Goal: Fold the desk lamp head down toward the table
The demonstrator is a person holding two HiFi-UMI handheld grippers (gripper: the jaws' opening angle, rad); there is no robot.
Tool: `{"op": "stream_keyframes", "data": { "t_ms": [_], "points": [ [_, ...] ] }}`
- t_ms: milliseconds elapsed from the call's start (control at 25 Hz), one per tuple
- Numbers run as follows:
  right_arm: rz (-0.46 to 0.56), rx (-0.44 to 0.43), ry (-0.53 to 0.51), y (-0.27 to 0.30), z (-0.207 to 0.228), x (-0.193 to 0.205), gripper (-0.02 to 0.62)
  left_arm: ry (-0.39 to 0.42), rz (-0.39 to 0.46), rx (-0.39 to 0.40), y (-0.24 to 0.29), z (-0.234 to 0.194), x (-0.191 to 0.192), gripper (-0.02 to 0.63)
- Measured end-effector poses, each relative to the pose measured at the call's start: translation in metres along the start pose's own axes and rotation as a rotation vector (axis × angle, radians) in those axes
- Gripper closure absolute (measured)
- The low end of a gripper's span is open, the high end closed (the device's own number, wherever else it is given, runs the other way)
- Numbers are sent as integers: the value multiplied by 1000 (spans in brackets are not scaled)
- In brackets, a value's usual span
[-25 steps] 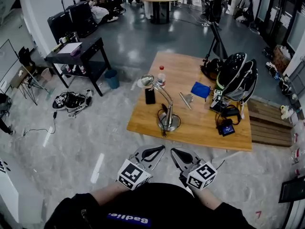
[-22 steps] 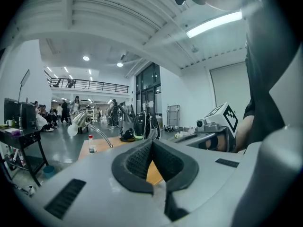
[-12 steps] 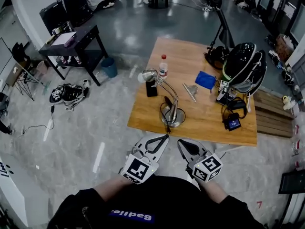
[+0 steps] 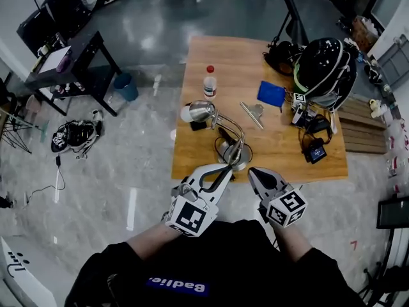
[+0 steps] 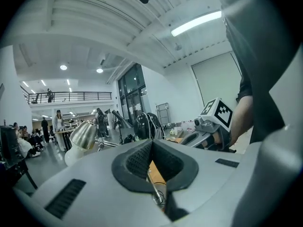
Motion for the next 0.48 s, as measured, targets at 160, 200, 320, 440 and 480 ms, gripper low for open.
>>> {"op": "stream_keyframes", "data": {
  "t_ms": [160, 200, 320, 440, 480],
  "points": [
    [-19, -19, 2, 13, 19, 1, 589, -6, -22, -1, 16, -7, -1, 597],
    [-29, -28, -2, 16, 26, 2, 589, -6, -36, -12, 21, -8, 0, 597],
    [-58, -51, -17, 22, 48, 4, 589, 15, -87, -62, 33, -10, -3, 597],
    [-78, -91, -35, 32, 69, 4, 588, 111, -156, -137, 45, -15, -8, 597],
    [-87, -104, -41, 36, 74, 6, 588, 152, -184, -170, 47, -18, -9, 597]
  ]
}}
Point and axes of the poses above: the fingertips, and each gripper's own axes: y forward along the fingers, z to its right, x out of its underside, the point moved 8 cm from there along -y, backward along the fingers, and after that the axes turned 1 degree about -z, right-handed, at the moved point
